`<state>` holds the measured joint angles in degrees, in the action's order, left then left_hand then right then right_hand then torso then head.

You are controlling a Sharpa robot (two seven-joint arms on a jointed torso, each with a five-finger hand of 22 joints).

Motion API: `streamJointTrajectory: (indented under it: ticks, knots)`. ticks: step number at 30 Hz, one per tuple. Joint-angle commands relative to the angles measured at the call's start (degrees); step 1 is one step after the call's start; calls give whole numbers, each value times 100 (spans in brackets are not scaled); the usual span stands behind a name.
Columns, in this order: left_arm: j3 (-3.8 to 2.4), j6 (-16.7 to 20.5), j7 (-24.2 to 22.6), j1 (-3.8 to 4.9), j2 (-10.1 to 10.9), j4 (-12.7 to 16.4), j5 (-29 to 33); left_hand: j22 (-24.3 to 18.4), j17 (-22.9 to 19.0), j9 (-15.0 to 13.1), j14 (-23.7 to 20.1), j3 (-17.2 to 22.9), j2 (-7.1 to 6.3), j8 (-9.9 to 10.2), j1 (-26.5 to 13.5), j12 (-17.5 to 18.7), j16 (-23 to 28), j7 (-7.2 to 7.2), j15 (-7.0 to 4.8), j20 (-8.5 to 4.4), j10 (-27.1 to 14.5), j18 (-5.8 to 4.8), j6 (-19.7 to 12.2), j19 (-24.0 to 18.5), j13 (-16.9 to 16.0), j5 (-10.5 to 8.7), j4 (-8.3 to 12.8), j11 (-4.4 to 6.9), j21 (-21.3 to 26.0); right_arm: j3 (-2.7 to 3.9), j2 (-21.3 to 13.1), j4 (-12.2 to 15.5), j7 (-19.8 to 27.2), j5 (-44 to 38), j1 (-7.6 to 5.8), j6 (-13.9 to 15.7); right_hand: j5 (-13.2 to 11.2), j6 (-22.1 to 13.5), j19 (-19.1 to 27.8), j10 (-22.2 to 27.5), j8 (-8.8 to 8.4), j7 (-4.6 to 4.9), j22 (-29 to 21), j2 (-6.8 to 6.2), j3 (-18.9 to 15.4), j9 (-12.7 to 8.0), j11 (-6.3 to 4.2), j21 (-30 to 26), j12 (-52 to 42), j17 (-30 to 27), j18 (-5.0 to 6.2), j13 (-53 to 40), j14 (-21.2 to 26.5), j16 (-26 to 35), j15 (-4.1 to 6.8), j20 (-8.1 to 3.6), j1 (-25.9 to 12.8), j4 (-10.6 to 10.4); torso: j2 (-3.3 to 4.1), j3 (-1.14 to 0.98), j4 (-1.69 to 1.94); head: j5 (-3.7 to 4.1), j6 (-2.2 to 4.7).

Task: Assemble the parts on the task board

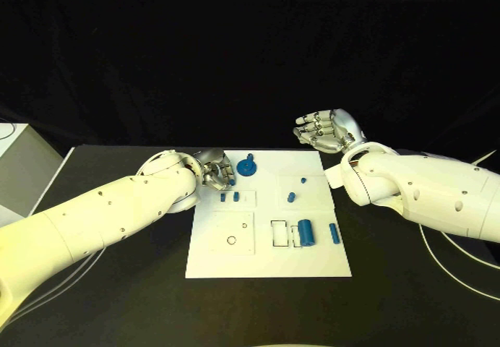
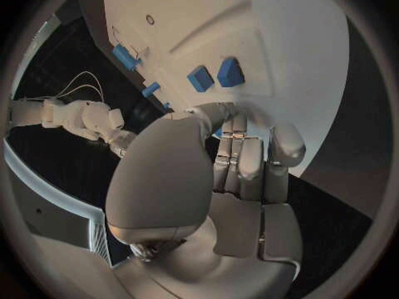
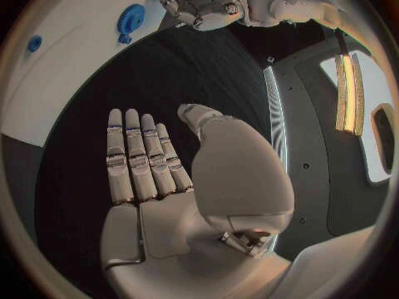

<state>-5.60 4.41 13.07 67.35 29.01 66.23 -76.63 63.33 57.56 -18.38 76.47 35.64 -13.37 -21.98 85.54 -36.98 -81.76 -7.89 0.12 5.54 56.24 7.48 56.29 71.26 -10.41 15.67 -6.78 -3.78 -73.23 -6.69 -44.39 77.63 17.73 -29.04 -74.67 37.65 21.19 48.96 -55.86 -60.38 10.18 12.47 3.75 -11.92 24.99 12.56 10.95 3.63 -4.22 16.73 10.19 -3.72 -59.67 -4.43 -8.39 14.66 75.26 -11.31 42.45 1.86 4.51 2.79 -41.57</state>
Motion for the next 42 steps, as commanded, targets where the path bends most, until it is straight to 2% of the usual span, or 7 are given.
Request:
streamJointTrajectory:
  ticks: [1, 5, 15, 29, 34, 38, 42]
  knots:
    - [29, -236, 21, -36, 10, 66, -11, -11, 5, 10, -18, 1, -8, 10, -60, 28, -16, 2, 1, 18, 37, -90, 39, 0, 9, -25, 49, -18, -4, 2, 0, 10, 57, -22, 2, -81, 33, 25, 32, 29, -37, 190, -6, 24, 8, -5, -12, 13, 20, -5, 43, 5, -36, 39, 6, 6, 0, 40, 1, 4, 0, 2, 2]
    - [31, -88, -57, -44, 37, 127, 15, -8, 21, 11, -15, -2, -21, 38, -63, 45, -21, 4, 2, 20, 46, -91, 19, -1, 9, -32, 70, -18, -5, 2, -3, 10, 57, -22, 2, -79, 33, 25, 32, 29, -37, 190, -6, 24, 8, -5, -12, 13, 20, -5, 43, 5, -36, 39, 6, 6, 0, 40, 3, 7, 2, 7, 5]
    - [30, 63, -76, -47, 66, 136, 38, -19, 38, 72, -22, 35, -64, 435, -123, 174, -46, -52, 15, 32, 113, -85, -327, -27, -10, -37, 189, -32, 4, 2, -6, 7, 53, -22, 2, -71, 31, 31, 35, 29, -41, 188, -7, 25, 7, -6, -13, 12, 21, -19, 43, 6, -35, 42, 5, 6, -5, 44, 1, 5, -1, 10, 2]
    - [29, 50, 18, -47, 104, 87, 26, -36, 19, 103, -42, 45, -94, 618, -139, 230, -49, -83, 21, 40, 129, -80, -513, -45, -25, -34, 230, -37, 17, 2, -24, 10, -10, -65, 2, -145, 14, 20, 56, 59, -61, 192, -9, 7, 1, -11, -5, 5, 34, -47, 40, 10, -10, 55, -5, 13, 0, 68, 1, 6, 1, 11, 2]
    - [27, 99, 16, -48, 139, 92, 21, -48, -7, 118, -61, 49, -103, 708, -145, 255, -45, -85, 21, 42, 135, -76, -614, -56, -34, -33, 246, -34, 26, 2, -53, 8, -112, -185, 5, -279, -170, 47, 19, 133, -85, 180, 1, -26, 4, -12, -6, 29, 44, -93, 47, 10, -82, 15, 9, 5, 90, 189, -2, 8, 1, 20, 7]
    - [16, 214, -36, -48, 191, 104, 31, -56, -12, 134, -66, 49, -111, 794, -147, 270, -47, -67, 15, 40, 147, -73, -722, -64, -46, -33, 259, -24, 33, 2, -97, -13, -273, -488, 10, -510, -449, 129, -317, 94, -94, 103, 37, -47, 26, -6, -81, 158, -3, -59, 53, -1, -464, -173, 129, -118, 288, 399, -3, 6, 0, 28, 13]
    - [-35, 509, -249, -49, 274, 119, 330, -158, -156, 132, -134, 42, -115, 805, -168, 281, -10, -82, 17, 40, 136, -49, -724, -139, -48, -33, 248, -31, 99, 2, -152, -69, -536, -1059, 14, -885, -543, 374, -1065, -255, -4, -51, 158, -55, 121, 38, -260, 532, -126, 153, 42, -16, -1172, -545, 405, -439, 488, 627, -5, 8, -4, 53, 37]
